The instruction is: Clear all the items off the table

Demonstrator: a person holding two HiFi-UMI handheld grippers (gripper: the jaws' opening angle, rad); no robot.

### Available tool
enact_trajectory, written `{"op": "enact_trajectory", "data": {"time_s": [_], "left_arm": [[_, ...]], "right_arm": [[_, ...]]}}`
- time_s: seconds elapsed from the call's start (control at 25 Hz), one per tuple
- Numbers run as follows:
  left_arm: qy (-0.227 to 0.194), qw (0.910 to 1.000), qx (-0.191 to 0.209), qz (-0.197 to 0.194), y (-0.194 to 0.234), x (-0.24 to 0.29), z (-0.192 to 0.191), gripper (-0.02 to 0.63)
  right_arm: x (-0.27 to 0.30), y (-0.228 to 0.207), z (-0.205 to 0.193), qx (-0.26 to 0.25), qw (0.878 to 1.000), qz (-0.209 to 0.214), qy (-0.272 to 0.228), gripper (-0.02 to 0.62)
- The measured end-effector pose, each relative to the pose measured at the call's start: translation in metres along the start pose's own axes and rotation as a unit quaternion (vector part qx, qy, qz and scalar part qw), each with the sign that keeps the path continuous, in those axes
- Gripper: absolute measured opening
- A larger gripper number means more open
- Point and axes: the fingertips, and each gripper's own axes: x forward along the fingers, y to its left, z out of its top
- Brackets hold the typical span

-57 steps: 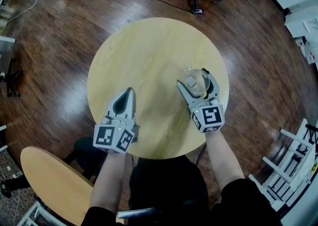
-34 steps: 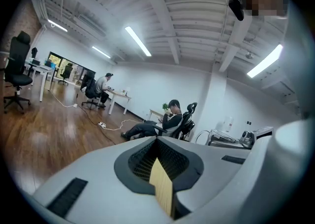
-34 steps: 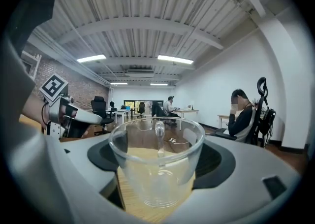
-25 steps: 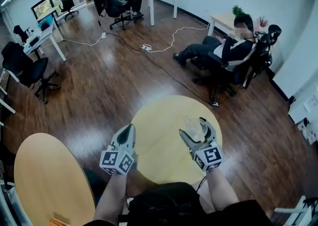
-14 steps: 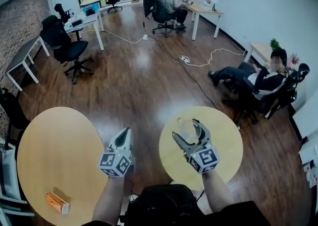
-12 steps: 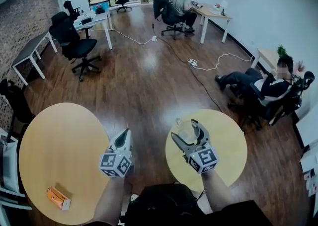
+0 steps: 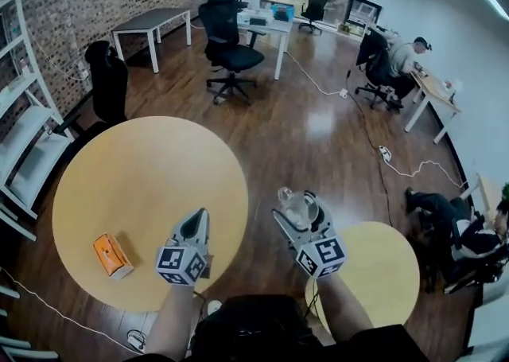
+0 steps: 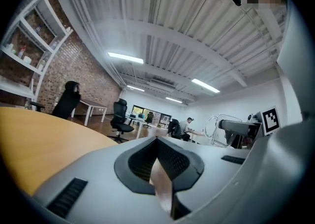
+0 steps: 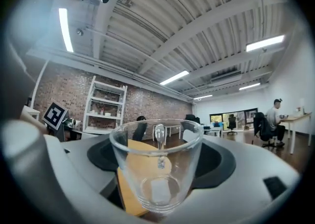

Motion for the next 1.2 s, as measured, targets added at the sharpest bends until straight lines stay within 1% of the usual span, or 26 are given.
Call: {"op": "enact_trajectory", "data": {"time_s": [0.08, 0.2, 0.32, 0.48, 0.6, 0.72, 0.84, 1.0, 1.12, 1.2], "left_arm": [[-0.008, 0.9994, 0.002, 0.033, 0.036, -0.026, 0.01, 0.002], [-0.019, 0.9967, 0.007, 0.079, 0.088, -0.065, 0.026, 0.002], [-0.032, 0.9906, 0.012, 0.133, 0.138, -0.108, 0.045, 0.002], [-0.051, 0.9812, 0.016, 0.185, 0.182, -0.15, 0.065, 0.002], [-0.063, 0.9745, 0.012, 0.215, 0.199, -0.166, 0.068, 0.002], [-0.058, 0.9686, 0.015, 0.241, 0.206, -0.168, 0.066, 0.002], [-0.055, 0.9637, 0.01, 0.261, 0.215, -0.168, 0.061, 0.002], [-0.044, 0.9597, -0.001, 0.277, 0.222, -0.161, 0.054, 0.002], [-0.045, 0.9582, -0.001, 0.283, 0.221, -0.144, 0.053, 0.002], [-0.037, 0.9569, -0.004, 0.288, 0.219, -0.132, 0.044, 0.002]], "right_arm": [[0.029, 0.03, 0.0, 0.002, 1.0, 0.03, -0.002, 0.417], [0.069, 0.07, 0.0, 0.01, 0.998, 0.064, -0.006, 0.417], [0.108, 0.116, 0.0, 0.016, 0.995, 0.101, -0.011, 0.417], [0.143, 0.163, 0.001, 0.024, 0.991, 0.135, -0.008, 0.417], [0.162, 0.18, 0.0, 0.026, 0.987, 0.156, -0.003, 0.417], [0.18, 0.183, -0.003, 0.034, 0.984, 0.176, 0.002, 0.417], [0.202, 0.184, -0.008, 0.03, 0.98, 0.198, 0.004, 0.417], [0.223, 0.189, -0.019, 0.03, 0.974, 0.223, 0.022, 0.417], [0.239, 0.189, -0.032, 0.042, 0.969, 0.242, 0.037, 0.417], [0.245, 0.185, -0.046, 0.049, 0.964, 0.257, 0.047, 0.418]]}}
